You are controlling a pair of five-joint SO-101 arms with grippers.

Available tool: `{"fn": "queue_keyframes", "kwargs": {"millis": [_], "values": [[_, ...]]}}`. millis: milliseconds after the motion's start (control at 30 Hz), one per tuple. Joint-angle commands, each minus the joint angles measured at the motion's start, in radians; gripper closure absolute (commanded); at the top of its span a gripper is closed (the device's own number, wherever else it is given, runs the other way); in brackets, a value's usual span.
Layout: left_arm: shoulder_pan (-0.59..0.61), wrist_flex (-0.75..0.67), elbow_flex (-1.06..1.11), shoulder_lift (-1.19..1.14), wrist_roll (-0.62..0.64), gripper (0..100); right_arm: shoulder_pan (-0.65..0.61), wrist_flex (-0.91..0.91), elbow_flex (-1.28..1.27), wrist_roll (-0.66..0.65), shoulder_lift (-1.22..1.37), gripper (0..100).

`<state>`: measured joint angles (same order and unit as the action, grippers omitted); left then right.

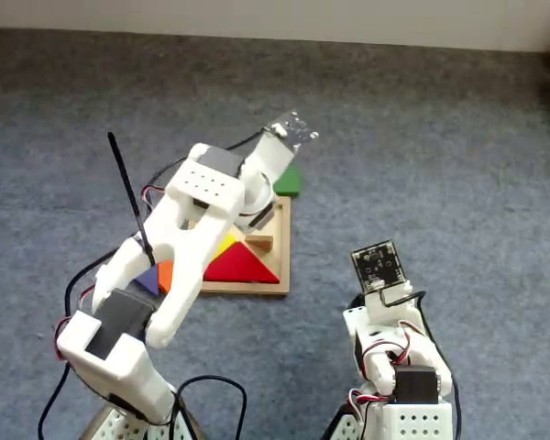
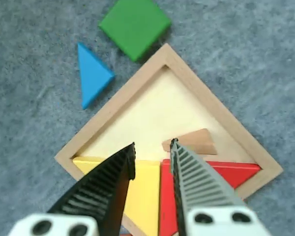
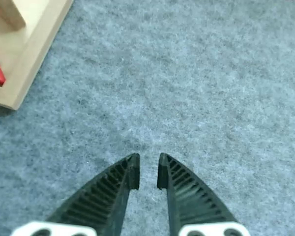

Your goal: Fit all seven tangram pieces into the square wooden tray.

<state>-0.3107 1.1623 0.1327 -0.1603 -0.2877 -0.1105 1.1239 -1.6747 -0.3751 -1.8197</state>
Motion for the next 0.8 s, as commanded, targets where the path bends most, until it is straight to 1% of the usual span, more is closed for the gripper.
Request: {"fn": "queue_keyframes", "kwargs": {"millis": [0,133,200,267,400,533,767], "values": [[-0.028,0.014,-0.005,0.05,0.011,86,0.018,-0.019,-0.116,-0.012,-0.016,92.2],[-0.041,0.014,0.013,0.05,0.012,86,0.039,-0.021,-0.116,-0.012,-0.016,92.2],[-0.059,0.003,0.039,0.05,0.044,86,0.039,-0.022,-0.116,-0.012,-0.016,92.2],[-0.082,-0.023,0.082,0.051,0.069,86,0.039,-0.022,-0.116,-0.012,-0.016,92.2],[-0.122,-0.046,0.165,0.059,0.069,86,0.041,-0.022,-0.116,-0.012,-0.016,92.2],[-0.12,-0.043,0.194,0.062,0.072,86,0.041,-0.022,-0.116,-0.012,-0.016,92.2],[-0.116,-0.043,0.185,0.064,0.074,86,0.041,-0.022,-0.116,-0.012,-0.016,92.2]]}}
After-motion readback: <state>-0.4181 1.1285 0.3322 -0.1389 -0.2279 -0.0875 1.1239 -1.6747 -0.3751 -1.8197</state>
